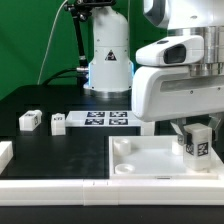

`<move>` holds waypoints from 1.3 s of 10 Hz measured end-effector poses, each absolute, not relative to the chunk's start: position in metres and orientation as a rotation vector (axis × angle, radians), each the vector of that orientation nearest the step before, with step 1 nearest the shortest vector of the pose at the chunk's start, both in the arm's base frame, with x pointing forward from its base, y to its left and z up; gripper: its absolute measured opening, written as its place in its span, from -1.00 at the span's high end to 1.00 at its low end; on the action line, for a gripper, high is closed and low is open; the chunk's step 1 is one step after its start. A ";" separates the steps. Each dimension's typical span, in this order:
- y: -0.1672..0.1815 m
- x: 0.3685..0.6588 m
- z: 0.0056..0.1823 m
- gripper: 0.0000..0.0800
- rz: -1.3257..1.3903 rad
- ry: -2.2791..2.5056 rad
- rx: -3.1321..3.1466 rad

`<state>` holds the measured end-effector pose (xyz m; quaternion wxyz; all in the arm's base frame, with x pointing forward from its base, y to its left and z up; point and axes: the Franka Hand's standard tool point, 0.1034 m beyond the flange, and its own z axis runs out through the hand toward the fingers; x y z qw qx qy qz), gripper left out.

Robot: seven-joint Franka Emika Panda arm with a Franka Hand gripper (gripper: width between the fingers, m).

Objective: Assemble one leg

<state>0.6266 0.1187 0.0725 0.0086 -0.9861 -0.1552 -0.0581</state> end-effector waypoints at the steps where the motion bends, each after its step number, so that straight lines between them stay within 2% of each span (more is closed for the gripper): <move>1: 0.119 0.627 0.073 0.27 -0.182 -0.490 -3.081; 2: 0.119 0.626 0.073 0.27 -0.181 -0.424 -3.085; 8: 0.122 0.624 0.070 0.27 -0.169 0.761 -2.978; 13: 0.122 0.623 0.069 0.27 -0.105 1.684 -2.524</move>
Offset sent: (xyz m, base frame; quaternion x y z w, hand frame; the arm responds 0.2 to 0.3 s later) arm -0.0087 -0.0045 -0.0079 -0.0134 0.0076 0.2692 0.9630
